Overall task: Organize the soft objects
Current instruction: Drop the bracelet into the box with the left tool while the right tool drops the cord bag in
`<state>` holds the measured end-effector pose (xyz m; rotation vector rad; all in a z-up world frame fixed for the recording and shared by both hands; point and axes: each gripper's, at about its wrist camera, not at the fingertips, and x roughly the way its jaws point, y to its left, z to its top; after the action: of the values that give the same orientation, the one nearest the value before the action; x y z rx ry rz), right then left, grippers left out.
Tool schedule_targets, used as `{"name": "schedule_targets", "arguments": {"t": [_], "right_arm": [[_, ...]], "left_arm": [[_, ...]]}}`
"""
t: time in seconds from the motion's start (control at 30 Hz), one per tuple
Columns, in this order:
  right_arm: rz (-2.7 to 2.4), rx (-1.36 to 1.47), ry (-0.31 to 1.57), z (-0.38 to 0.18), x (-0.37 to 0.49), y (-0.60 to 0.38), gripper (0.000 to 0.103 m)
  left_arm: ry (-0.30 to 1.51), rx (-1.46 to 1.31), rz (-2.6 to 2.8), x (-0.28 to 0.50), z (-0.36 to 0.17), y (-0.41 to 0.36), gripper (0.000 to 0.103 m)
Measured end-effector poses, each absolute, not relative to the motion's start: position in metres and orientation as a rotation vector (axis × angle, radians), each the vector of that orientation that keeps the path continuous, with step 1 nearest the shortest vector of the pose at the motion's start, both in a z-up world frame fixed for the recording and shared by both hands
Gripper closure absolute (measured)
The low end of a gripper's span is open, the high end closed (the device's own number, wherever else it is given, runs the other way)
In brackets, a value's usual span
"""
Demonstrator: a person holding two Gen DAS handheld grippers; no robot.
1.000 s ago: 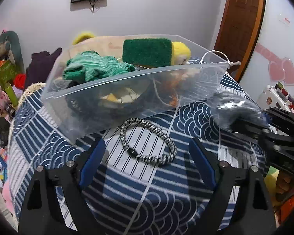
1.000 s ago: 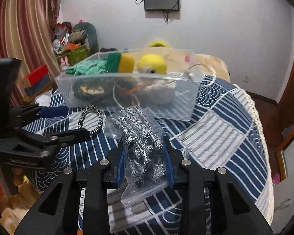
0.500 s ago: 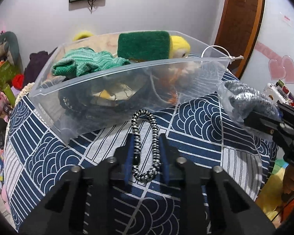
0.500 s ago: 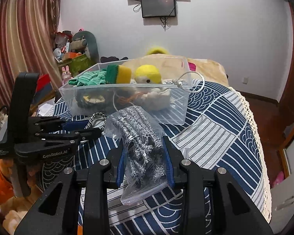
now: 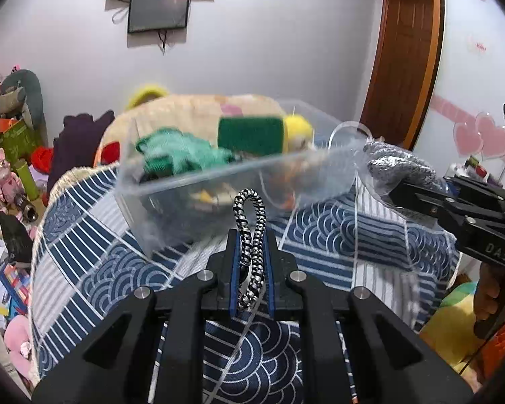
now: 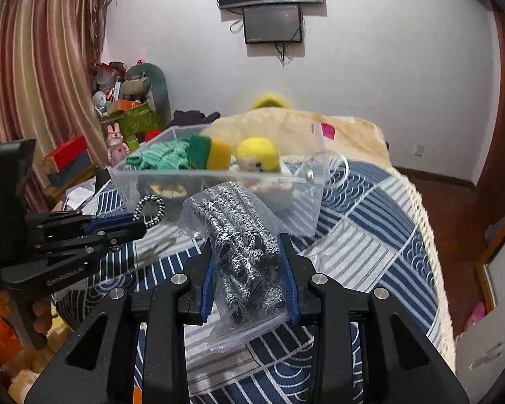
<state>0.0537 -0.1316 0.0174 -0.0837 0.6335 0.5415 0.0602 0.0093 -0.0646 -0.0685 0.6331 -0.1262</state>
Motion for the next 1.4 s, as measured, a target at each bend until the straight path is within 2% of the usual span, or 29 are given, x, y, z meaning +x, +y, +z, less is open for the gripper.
{"name": "schedule_targets", "arguments": {"t": [0.37, 0.67, 1.27, 1.3, 1.37, 1.4], "right_arm": [[0.51, -0.057, 0.496, 0.06, 0.067, -0.126, 0.073], [0.458, -0.05, 0.433, 0.073, 0.089, -0.115, 0.072], [0.401, -0.018, 0.63, 0.024, 0.142, -0.102, 0.072], [0.4, -0.025, 0.633, 0.023, 0.142, -0.102, 0.07], [0.397, -0.045, 0.637, 0.02, 0.14, -0.101, 0.069], [0.39, -0.054, 0.633, 0.02, 0.139, -0.101, 0.069]], "left_arm": [[0.496, -0.079, -0.081, 0.075, -0.017, 0.025, 0.091], [0.457, -0.093, -0.04, 0.107, -0.006, 0.035, 0.091], [0.612, -0.091, -0.079, 0.163, -0.044, 0.033, 0.09], [0.613, -0.086, -0.076, 0.162, -0.045, 0.032, 0.089], [0.615, -0.084, -0.071, 0.161, -0.046, 0.032, 0.076], [0.617, -0.086, -0.072, 0.16, -0.046, 0.033, 0.074]]}}
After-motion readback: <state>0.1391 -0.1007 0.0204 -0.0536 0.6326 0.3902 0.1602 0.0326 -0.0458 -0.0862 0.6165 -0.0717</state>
